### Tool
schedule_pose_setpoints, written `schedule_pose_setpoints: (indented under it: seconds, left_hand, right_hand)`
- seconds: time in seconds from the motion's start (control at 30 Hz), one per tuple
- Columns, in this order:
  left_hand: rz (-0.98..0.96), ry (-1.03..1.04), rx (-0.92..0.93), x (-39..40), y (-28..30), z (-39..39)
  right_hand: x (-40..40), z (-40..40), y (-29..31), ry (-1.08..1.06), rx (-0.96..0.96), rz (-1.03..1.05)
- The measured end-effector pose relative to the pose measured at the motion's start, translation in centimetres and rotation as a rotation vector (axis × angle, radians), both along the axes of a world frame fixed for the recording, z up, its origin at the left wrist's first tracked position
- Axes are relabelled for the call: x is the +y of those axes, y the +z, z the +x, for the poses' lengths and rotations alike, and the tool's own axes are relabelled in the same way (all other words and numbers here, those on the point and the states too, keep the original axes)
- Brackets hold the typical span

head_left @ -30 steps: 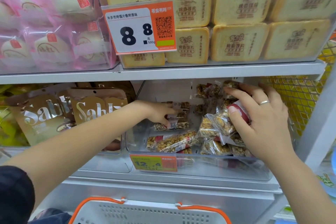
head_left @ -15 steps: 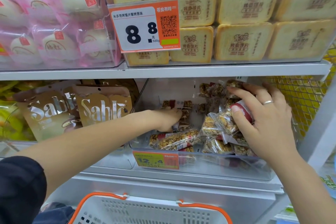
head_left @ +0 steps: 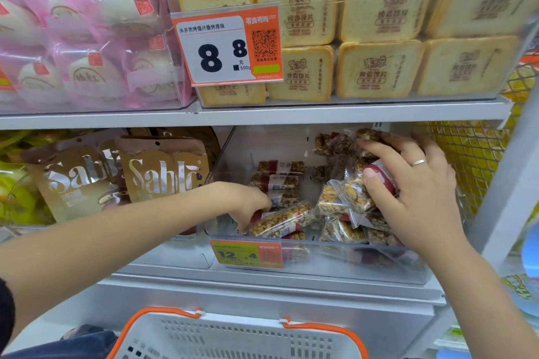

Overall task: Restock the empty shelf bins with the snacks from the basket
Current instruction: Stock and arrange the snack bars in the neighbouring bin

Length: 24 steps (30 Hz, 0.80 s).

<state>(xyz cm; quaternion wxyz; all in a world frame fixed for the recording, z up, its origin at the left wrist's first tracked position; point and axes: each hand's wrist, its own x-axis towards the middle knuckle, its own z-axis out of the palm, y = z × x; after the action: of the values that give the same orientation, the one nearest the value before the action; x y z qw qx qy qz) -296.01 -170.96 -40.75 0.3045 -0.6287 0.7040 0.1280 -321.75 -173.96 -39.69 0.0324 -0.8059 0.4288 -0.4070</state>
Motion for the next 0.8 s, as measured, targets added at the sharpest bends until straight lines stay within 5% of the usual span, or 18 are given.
schedule_pose_setpoints:
  seconds: [0.23,0.4,0.5,0.63,0.8]
  left_hand:
    - [-0.200,-0.025,-0.010,-0.1,-0.6,0.7]
    - [-0.261,0.155,0.430,0.6,1.5,-0.3]
    - [-0.188,0.081,0.340,1.8,0.2,-1.9]
    - [-0.450,0.167,0.501,0.2,1.5,-0.9]
    - [-0.667,0.107,0.234,-0.4,0.8,-0.3]
  right_hand:
    - [-0.1,-0.1,0.0,0.004,0.012,0.009]
    - [-0.2,0.1,-0.1,0.002,0.009,-0.002]
    - [-0.2,0.1,0.0,-0.001,0.007,0.001]
    - [-0.1,0.2,0.1,0.002,0.013,0.008]
    - [-0.1,-0.1,0.2,0.003,0.014,-0.009]
